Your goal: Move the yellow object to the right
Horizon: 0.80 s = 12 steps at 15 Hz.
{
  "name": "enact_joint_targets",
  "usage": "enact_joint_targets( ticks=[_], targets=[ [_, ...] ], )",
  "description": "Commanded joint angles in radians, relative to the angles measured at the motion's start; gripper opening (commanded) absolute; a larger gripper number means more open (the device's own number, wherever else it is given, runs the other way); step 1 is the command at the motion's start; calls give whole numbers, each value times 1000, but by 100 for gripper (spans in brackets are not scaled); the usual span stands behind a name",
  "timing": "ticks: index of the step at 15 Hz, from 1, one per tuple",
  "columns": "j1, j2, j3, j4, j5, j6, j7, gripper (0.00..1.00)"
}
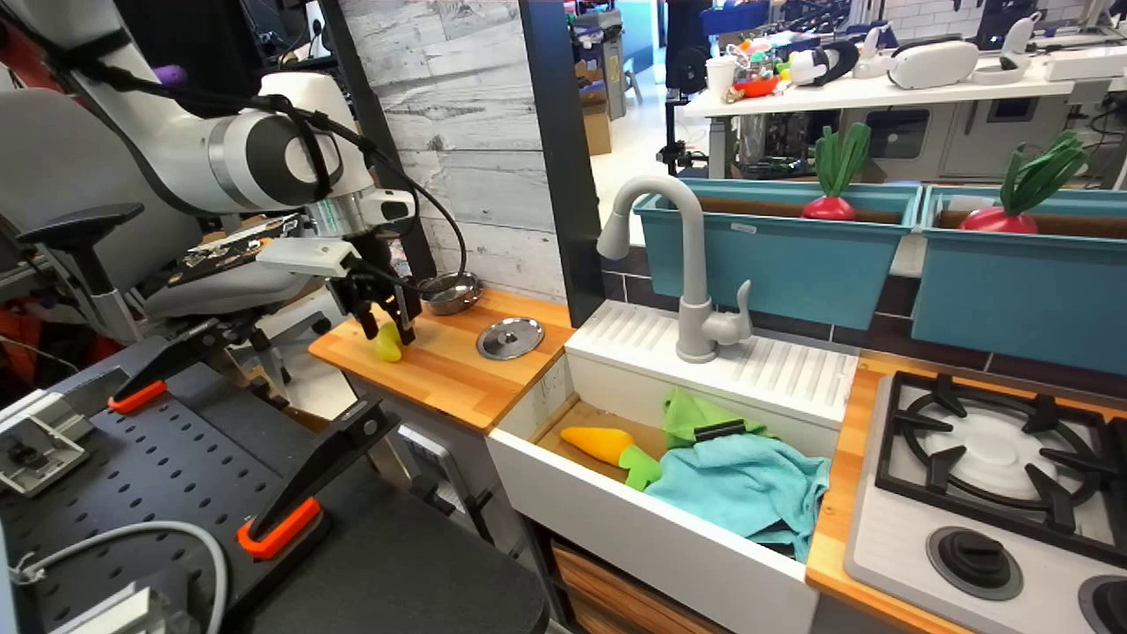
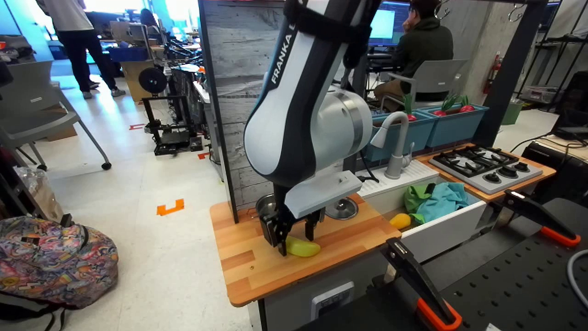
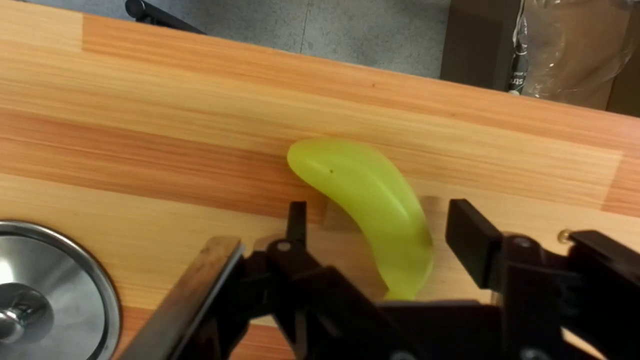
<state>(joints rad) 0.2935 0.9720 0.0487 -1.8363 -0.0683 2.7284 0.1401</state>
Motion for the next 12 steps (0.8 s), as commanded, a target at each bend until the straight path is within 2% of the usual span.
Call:
enact_joint_targets(
  ticks=[1, 6, 9, 12],
  targets=[
    [5, 32, -6, 57, -12, -35, -25, 42],
    [-5, -9, 27, 14, 8, -48, -33, 5],
    [-2, -72, 27, -54, 14, -17, -10, 7],
    [-36, -143, 33, -120, 46, 27, 12, 7]
  ],
)
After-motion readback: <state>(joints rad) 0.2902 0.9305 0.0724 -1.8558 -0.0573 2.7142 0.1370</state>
